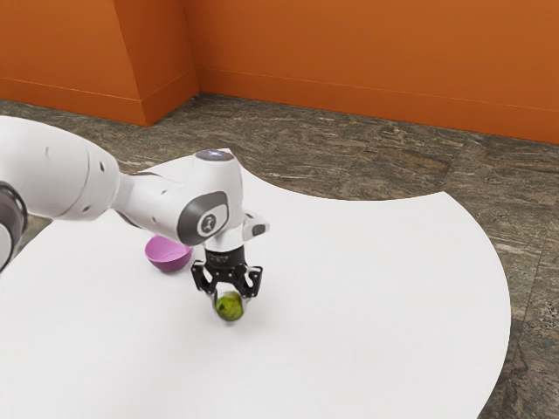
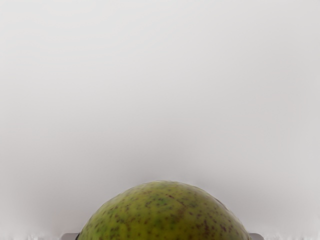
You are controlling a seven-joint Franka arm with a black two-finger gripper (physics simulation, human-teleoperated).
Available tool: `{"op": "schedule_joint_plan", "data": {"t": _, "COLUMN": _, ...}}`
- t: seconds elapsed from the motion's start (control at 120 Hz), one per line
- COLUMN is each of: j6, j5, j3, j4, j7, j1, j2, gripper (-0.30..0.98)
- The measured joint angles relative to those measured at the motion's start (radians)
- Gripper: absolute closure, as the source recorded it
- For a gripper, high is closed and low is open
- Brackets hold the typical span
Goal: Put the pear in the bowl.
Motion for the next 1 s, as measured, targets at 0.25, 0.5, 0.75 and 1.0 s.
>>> {"op": "schedule_joint_plan", "data": {"t": 0.25, "j6": -0.024, "j5": 0.003, "j3": 0.001, "j4": 0.003, "j7": -0.005, "j1": 0.085, "j2": -0.06, "gripper": 0.33}}
{"op": "schedule_joint_plan", "data": {"t": 0.5, "j6": -0.022, "j5": 0.01, "j3": -0.02, "j4": 0.175, "j7": -0.004, "j1": 0.33, "j2": -0.015, "gripper": 0.35}}
{"op": "schedule_joint_plan", "data": {"t": 0.75, "j6": -0.023, "j5": 0.013, "j3": -0.063, "j4": 0.33, "j7": 0.002, "j1": 0.474, "j2": 0.14, "gripper": 0.37}}
{"op": "schedule_joint_plan", "data": {"t": 1.0, "j6": -0.031, "j5": 0.014, "j3": -0.081, "j4": 0.327, "j7": 0.008, "j1": 0.475, "j2": 0.151, "gripper": 0.38}}
